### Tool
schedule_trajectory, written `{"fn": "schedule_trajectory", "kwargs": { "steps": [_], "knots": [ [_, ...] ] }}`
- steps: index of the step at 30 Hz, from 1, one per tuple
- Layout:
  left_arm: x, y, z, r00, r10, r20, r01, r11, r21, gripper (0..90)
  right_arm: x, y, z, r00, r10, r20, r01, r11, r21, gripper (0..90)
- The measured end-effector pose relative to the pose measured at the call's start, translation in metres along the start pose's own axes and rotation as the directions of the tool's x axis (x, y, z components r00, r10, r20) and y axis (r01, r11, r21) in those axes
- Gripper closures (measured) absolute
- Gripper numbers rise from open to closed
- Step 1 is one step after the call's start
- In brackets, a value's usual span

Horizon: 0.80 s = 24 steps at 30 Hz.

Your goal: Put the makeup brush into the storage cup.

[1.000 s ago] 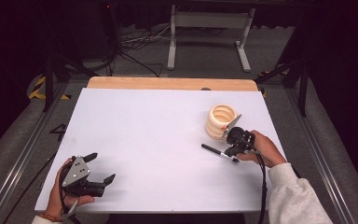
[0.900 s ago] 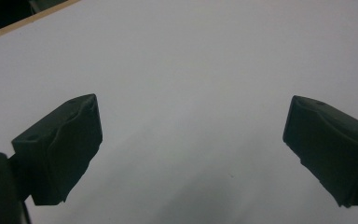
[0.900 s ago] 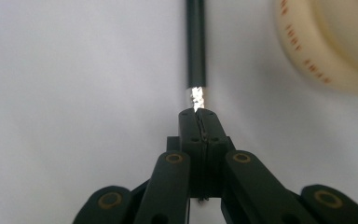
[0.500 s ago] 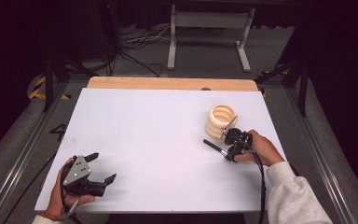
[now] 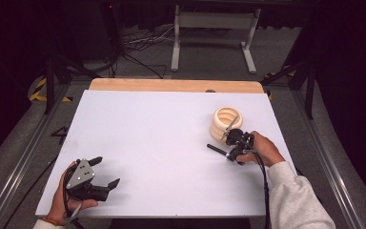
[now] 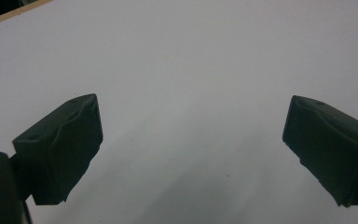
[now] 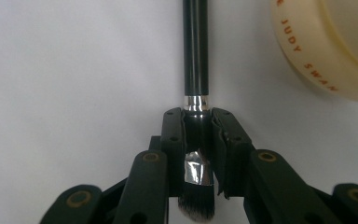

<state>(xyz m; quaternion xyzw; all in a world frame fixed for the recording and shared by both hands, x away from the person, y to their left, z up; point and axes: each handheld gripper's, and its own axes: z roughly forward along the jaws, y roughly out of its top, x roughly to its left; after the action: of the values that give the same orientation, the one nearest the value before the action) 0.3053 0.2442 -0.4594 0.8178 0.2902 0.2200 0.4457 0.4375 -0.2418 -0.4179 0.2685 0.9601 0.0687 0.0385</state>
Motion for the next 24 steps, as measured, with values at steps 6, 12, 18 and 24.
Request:
{"fn": "schedule_trajectory", "kwargs": {
  "steps": [6, 12, 18, 24],
  "knots": [
    [-0.001, 0.000, -0.001, 1.0000, 0.003, 0.006, -0.003, 1.0000, -0.005, 5.7, 0.006, -0.004, -0.001, 0.9997, -0.003, 0.025, 0.004, 1.000, -0.026, 77.6],
    [-0.001, 0.003, 0.001, 0.9999, 0.013, -0.007, -0.013, 0.9999, -0.004, 6.1, 0.009, -0.007, -0.004, 0.9999, 0.013, 0.011, -0.011, 0.995, -0.095, 77.8],
    [-0.006, 0.012, 0.008, 0.9974, 0.064, -0.032, -0.064, 0.9979, -0.008, 6.0, 0.010, -0.010, -0.015, 0.9993, 0.033, -0.018, -0.035, 0.988, -0.153, 77.9],
    [-0.015, 0.029, 0.028, 0.9879, 0.155, -0.011, -0.155, 0.9879, 0.004, 7.4, 0.014, -0.007, -0.024, 0.9989, 0.033, -0.032, -0.038, 0.983, -0.181, 78.0]
  ]
}}
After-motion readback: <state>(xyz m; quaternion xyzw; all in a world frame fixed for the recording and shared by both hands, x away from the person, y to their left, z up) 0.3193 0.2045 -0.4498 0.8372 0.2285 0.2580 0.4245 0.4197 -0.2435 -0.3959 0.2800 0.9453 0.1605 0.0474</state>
